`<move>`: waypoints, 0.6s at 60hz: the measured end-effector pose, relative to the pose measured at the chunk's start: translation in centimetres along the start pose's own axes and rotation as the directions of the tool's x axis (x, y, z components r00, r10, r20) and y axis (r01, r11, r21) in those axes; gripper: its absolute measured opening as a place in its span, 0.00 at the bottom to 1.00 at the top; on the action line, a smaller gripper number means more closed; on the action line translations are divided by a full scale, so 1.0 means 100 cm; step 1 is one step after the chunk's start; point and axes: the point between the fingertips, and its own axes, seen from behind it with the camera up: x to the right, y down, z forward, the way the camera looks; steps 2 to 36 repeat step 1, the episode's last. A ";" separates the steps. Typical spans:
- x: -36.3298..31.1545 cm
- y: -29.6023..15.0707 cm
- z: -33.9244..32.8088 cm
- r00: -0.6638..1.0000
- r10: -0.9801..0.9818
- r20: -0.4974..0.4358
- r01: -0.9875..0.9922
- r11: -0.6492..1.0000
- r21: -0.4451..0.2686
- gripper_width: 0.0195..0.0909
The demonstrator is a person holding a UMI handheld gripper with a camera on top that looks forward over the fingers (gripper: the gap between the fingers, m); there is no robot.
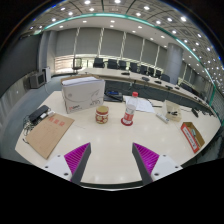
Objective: Pour water
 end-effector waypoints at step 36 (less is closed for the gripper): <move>0.000 -0.001 0.000 1.000 0.004 -0.001 -0.004 1.000 0.006 0.93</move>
